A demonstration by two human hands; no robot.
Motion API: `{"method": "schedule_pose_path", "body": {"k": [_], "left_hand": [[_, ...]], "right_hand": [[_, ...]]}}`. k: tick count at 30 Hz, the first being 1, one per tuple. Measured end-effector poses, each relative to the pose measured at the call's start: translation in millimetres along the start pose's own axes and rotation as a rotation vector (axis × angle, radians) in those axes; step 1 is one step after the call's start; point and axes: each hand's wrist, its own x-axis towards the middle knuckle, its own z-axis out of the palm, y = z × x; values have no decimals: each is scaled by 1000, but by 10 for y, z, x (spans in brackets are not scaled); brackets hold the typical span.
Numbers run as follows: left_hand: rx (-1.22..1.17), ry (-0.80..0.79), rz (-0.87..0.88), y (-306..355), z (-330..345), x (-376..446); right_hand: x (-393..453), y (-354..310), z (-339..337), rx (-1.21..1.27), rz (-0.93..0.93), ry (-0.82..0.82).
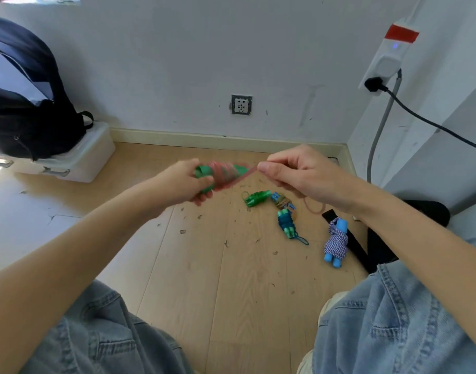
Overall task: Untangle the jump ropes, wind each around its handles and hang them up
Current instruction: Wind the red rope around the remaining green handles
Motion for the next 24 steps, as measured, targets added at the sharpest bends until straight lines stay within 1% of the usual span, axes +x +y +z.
{"method": "schedule_pose_path", "body": {"k": [2, 3, 5, 6, 8, 10, 11, 13, 16, 17, 18, 20, 21, 22, 24], "left_hand": [[183, -161, 68, 80, 129, -88], [218, -244, 121, 133, 167, -137], [186, -396, 242, 250, 155, -220], [152, -475, 302, 311, 117, -258], [43, -632, 382, 401, 21, -321], [-95, -727, 412, 415, -56, -347], [-171, -729, 413, 398, -80, -339], [-393, -660, 371, 344, -106, -295], [-770, -474, 260, 291, -105, -201], [-860, -399, 213, 285, -93, -168], [-923, -326, 164, 284, -74, -137], [-940, -203, 95, 274, -25, -88], [-895, -156, 79, 271, -3, -74], [-810, -118, 76, 271, 16, -67], [-590, -76, 101, 270, 52, -63]], "right_hand": [[29, 29, -59, -5, 6, 89], [40, 57, -85, -15, 32, 142], [47, 117, -123, -31, 87, 232], [44, 142, -134, -42, 103, 252], [37, 165, -139, -41, 115, 215], [35, 176, -130, -3, 154, 127], [31, 178, -119, 12, 175, 97], [23, 194, -82, 58, 203, 66], [36, 150, 12, 189, 226, 69], [45, 126, 46, 170, 197, 92], [56, 102, 74, 82, 145, 123], [55, 71, 90, -209, 35, 187], [53, 68, 84, -321, -2, 232], [45, 67, 64, -364, -18, 288], [35, 74, 2, -347, -47, 423]]}}
